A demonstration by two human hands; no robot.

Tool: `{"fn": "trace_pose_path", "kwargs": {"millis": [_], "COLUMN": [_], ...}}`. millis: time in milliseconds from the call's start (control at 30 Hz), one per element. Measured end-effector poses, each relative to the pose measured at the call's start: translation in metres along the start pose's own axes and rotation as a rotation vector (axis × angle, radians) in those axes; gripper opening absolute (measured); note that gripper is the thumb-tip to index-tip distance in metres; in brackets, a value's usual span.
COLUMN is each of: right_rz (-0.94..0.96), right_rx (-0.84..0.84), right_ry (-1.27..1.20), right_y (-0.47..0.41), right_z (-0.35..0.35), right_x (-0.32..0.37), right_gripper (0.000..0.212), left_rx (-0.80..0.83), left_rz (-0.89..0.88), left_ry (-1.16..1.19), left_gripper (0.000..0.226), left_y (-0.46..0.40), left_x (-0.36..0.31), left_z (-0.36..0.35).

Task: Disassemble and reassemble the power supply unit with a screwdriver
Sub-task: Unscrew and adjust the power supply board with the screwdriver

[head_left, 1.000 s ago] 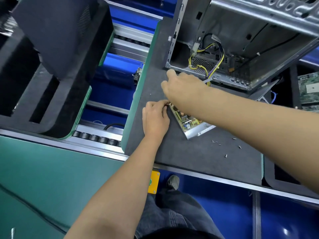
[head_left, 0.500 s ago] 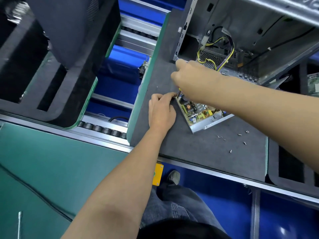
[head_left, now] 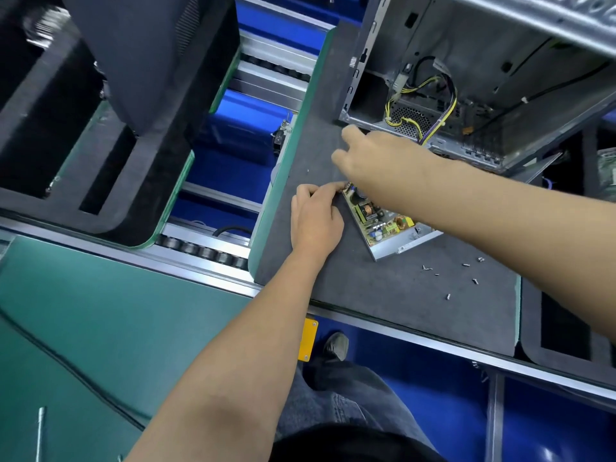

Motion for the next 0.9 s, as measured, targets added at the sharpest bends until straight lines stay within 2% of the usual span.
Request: {"fn": "trace_pose_path", "kwargs": {"millis": [100,200,300,367,400,567,767,833,900], "right_rz": [0.072,-0.002,-0.097,-0.104,-0.082,0.054,-0.207,-0.156,-0.054], "right_rx": [0.006,-0.001,-0.024,-0.036,-0.036,0.017,-0.055,-0.042,-0.058], "right_ry": [0.114,0.105,-0.023,-0.015,0.027,0.141,-0.108,-0.228,-0.208], "right_y": [-0.004,-0.008,-0.01,-0.007,-0.004,0.001,0.008,0.009,0.008], "right_z": [0.004,0.0,-0.006,-0.005,-0.003,-0.004,-0.01,-0.015,-0.012], "right_x": [0.01,0.011,0.009,0.009,0.009,0.014,-0.023,-0.022,-0.015], "right_gripper": [0.01,0.017,0.009,0.028,0.029,0.009,0.017,0.023,0.021], "left_rx": [-0.011,-0.017,-0.02,-0.005,-0.003,-0.022,0.017,0.004,-0.018], "left_rz": [0.005,-0.006,-0.01,-0.005,-0.002,0.006,0.014,-0.004,-0.018], "left_ry": [-0.009,-0.007,-0.005,-0.008,-0.007,-0.019,-0.012,-0.015,-0.002], "left_gripper": [0.035,0.026,0.037,0.027,0.021,0.022,0.044,0.037,0.029], "left_y": [0.0,0.002,0.001,0.001,0.001,-0.001,0.002,0.002,0.002], "left_x": [0.002,0.002,0.0,0.001,0.002,0.003,0.001,-0.002,-0.004], "left_z": [0.0,-0.001,0.002,0.0,-0.002,-0.001,-0.001,0.0,0.002]}}
Point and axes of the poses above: each hand's wrist, its own y-axis away from the middle knuckle, its own z-axis out of the back of the hand, x = y × z, the point moved 9 cm from there along -y, towards the middle knuckle, and after that the axes turned 15 degrees about z, right-handed, at the moved point
